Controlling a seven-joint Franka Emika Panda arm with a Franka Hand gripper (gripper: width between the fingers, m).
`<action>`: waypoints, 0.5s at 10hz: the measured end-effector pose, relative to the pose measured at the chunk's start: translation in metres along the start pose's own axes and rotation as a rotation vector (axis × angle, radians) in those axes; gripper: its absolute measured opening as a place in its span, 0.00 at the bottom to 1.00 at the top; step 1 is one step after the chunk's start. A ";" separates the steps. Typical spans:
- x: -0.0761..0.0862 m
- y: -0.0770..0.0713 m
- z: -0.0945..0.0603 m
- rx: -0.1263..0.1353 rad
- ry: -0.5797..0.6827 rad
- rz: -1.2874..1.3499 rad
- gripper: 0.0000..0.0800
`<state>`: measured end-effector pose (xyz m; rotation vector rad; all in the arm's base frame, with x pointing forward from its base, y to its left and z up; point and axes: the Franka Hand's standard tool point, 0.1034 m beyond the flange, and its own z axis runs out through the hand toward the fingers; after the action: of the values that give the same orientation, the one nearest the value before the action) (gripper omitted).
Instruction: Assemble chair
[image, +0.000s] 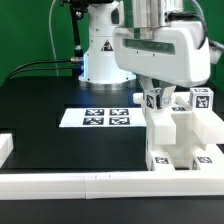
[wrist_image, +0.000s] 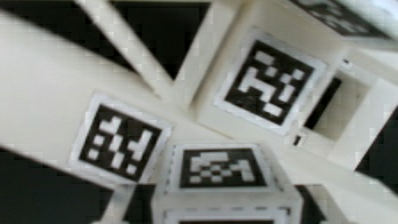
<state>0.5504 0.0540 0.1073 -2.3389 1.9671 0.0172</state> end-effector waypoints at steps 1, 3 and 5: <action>0.001 -0.002 -0.001 0.011 -0.021 0.166 0.33; 0.002 -0.001 0.000 0.006 -0.034 0.338 0.33; 0.001 -0.001 0.000 0.005 -0.029 0.396 0.33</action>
Offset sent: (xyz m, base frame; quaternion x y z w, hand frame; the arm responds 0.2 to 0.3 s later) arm -0.0020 -0.0020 -0.0040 -0.0004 0.0127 0.1091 0.9939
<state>0.5515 0.0535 0.1077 -1.8944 2.3735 0.0704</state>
